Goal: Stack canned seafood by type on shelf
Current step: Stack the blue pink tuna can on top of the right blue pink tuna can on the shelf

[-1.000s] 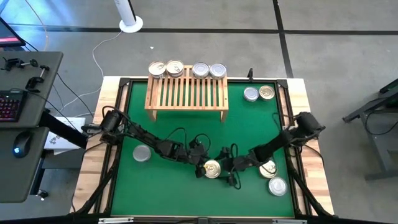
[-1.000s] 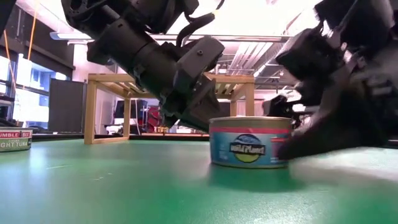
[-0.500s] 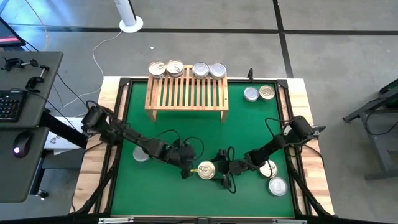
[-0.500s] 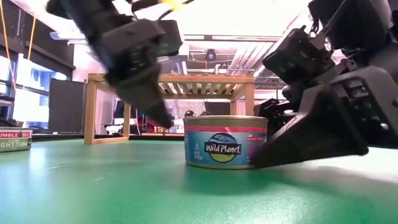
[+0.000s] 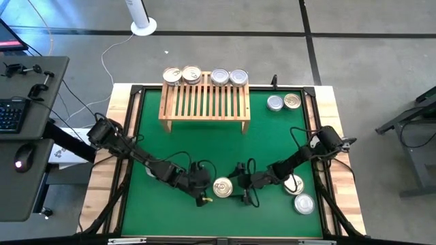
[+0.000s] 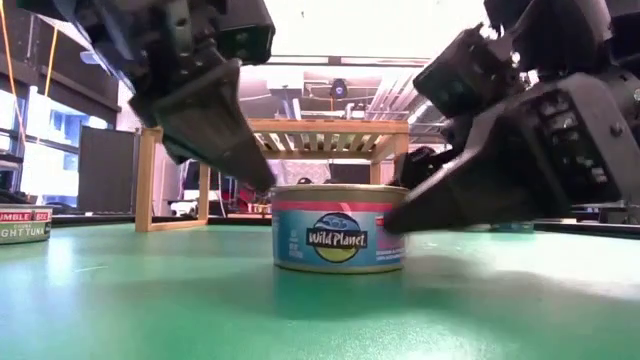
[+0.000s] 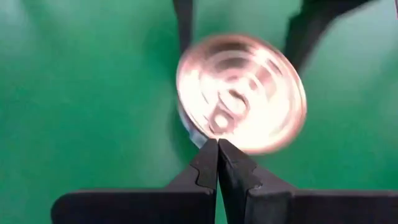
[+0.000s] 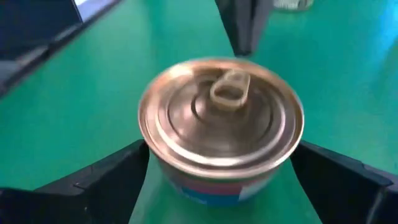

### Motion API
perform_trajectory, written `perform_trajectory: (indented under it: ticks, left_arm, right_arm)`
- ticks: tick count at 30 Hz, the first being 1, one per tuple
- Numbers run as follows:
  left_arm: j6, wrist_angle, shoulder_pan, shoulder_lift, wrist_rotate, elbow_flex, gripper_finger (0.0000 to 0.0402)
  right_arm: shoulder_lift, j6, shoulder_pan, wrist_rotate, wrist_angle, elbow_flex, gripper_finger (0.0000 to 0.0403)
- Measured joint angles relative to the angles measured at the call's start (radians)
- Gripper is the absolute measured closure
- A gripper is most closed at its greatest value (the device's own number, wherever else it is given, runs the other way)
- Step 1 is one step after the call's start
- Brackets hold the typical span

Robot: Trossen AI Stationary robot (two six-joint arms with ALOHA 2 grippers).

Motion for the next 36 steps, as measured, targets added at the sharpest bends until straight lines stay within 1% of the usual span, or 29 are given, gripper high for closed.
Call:
perform_trajectory:
  ticks: [3, 8, 13, 16, 19, 22, 24, 26, 29, 31, 33, 36]
  left_arm:
    - [0.000, 0.006, 0.011, 0.000, -0.023, 0.000, 0.0402]
    - [0.008, 0.026, 0.029, 0.014, -0.028, 0.000, 0.0401]
    - [0.072, 0.146, 0.032, 0.079, -0.038, 0.000, 0.0402]
    - [0.105, 0.182, 0.035, 0.093, -0.074, 0.000, 0.0401]
    - [0.155, 0.175, 0.041, 0.073, -0.098, 0.001, 0.0402]
    - [0.182, 0.119, 0.043, 0.018, -0.107, 0.022, 0.0401]
    - [0.179, 0.052, 0.028, -0.030, -0.103, 0.039, 0.0402]
    - [0.145, -0.043, 0.010, -0.074, -0.071, 0.045, 0.0401]
    - [0.025, -0.203, -0.019, -0.126, 0.020, 0.034, 0.0402]
    - [-0.058, -0.255, -0.045, -0.128, 0.053, 0.016, 0.0401]
    - [-0.119, -0.255, -0.074, -0.107, 0.058, -0.016, 0.0402]
    - [-0.175, -0.094, -0.101, -0.061, 0.056, -0.068, 0.0402]
  right_arm:
    - [0.000, 0.000, -0.006, 0.001, 0.034, 0.007, 0.0020]
    - [0.008, -0.023, -0.013, 0.000, -0.003, 0.059, 0.0020]
    - [0.021, -0.042, -0.020, -0.014, -0.125, 0.130, 0.0020]
    - [0.019, -0.044, -0.024, -0.013, -0.194, 0.164, 0.0019]
    - [0.021, -0.045, -0.026, -0.014, -0.206, 0.181, 0.0020]
    - [0.021, -0.044, -0.028, -0.009, -0.215, 0.183, 0.0020]
    - [0.021, -0.038, -0.026, -0.012, -0.216, 0.182, 0.0020]
    - [0.021, -0.029, -0.026, -0.009, -0.221, 0.182, 0.0020]
    - [0.021, -0.029, -0.026, -0.008, -0.224, 0.181, 0.0020]
    - [0.021, -0.029, -0.026, -0.006, -0.224, 0.180, 0.0020]
    - [0.021, -0.029, -0.030, -0.006, -0.225, 0.180, 0.0020]
    - [0.021, -0.026, -0.033, -0.005, -0.221, 0.180, 0.0020]
